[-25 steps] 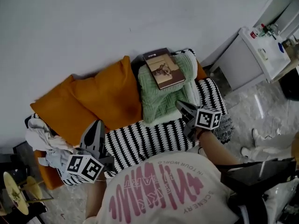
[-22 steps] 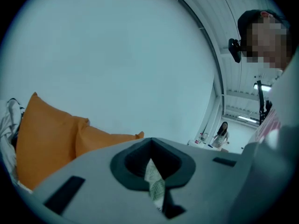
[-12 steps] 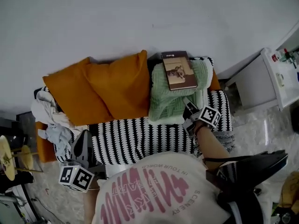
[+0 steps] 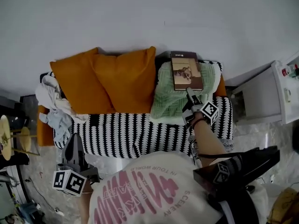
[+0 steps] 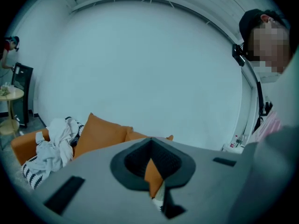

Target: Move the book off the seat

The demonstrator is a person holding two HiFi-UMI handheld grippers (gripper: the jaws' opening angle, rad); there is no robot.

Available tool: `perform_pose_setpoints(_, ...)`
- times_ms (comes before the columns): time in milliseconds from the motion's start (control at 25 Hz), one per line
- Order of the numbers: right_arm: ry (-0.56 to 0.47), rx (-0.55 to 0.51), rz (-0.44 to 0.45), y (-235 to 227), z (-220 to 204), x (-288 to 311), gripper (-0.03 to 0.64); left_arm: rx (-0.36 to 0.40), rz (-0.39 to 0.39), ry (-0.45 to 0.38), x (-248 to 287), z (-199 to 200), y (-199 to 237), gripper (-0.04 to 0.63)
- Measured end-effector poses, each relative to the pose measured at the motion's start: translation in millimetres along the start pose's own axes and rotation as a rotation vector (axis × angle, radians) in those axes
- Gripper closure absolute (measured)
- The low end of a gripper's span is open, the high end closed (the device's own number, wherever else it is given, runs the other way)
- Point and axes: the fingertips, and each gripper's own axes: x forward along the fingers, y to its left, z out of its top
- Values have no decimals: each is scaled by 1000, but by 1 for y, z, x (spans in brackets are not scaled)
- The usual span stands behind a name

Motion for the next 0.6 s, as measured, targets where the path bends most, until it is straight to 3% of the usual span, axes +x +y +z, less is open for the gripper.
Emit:
perform_pose_setpoints(200,-39,88,-25,-15,5,10,244,-15,59,-22,-15,-5,1,586)
perform_pose_setpoints(600,-148,176,1,-19,31,31,242,-8,159,-26,-39,-8,3,586)
